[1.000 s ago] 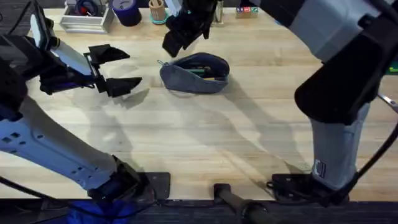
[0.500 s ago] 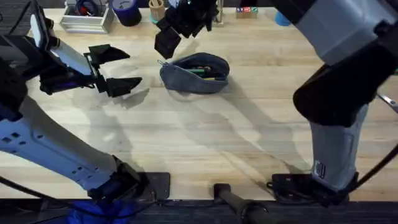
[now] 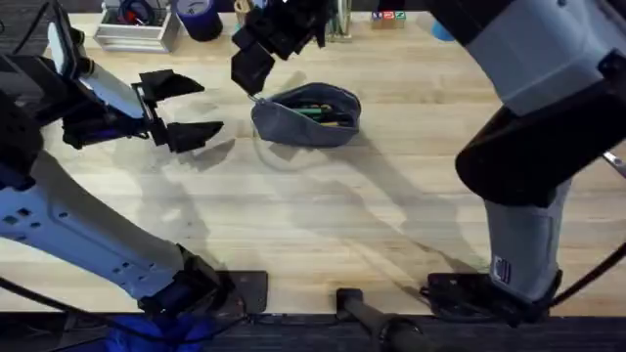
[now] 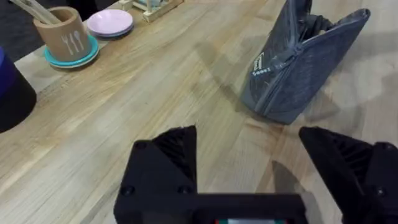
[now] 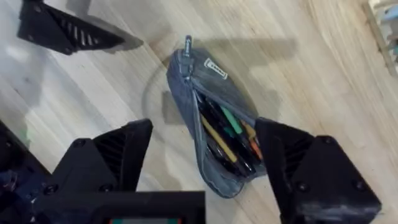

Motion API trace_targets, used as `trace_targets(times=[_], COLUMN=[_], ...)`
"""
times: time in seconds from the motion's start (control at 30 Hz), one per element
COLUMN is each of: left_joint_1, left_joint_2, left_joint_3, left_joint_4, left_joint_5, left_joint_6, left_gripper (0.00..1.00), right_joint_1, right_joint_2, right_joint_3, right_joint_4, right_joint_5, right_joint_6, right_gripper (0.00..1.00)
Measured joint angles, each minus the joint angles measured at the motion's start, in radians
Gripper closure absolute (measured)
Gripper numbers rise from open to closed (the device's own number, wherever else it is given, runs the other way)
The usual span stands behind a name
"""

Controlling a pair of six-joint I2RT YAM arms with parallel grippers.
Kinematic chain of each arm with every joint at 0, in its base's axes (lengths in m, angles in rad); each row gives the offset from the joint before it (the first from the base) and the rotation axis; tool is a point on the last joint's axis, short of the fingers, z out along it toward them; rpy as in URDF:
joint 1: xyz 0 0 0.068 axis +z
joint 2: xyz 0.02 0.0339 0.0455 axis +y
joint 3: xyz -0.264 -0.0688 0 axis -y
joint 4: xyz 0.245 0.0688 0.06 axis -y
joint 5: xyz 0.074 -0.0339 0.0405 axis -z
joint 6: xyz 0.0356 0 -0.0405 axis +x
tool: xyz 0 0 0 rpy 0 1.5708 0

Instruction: Unzip the bag, pick up the pens from the table one at a time and place them inside, then zip the bag closed.

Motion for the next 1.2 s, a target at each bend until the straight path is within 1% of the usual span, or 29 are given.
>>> trace_targets(times=[0.53, 0.67, 0.8, 1.0, 1.2], left_joint_1=[0.0, 0.0, 0.0, 0.0, 0.0], left_joint_2=[0.0, 0.0, 0.0, 0.0, 0.0], left_joint_3=[0.0, 0.0, 0.0, 0.0, 0.0], left_joint_4=[0.0, 0.0, 0.001, 0.001, 0.001], left_joint_5=[0.0, 0.0, 0.0, 0.0, 0.0], left_joint_6=[0.0, 0.0, 0.0, 0.0, 0.0], left_gripper=[0.007, 0.008, 0.007, 0.007, 0.008], right_joint_1=[0.006, 0.007, 0.011, 0.013, 0.013], right_joint_2=[0.0, 0.002, 0.034, 0.115, 0.141], right_joint_3=[0.001, 0.001, 0.008, 0.008, 0.008], right_joint_4=[0.085, 0.11, 0.137, 0.146, 0.155], right_joint_5=[-0.001, -0.02, -0.037, -0.046, -0.046], right_joint_6=[-0.001, -0.005, -0.009, -0.016, -0.019], right_gripper=[0.006, 0.007, 0.007, 0.011, 0.036])
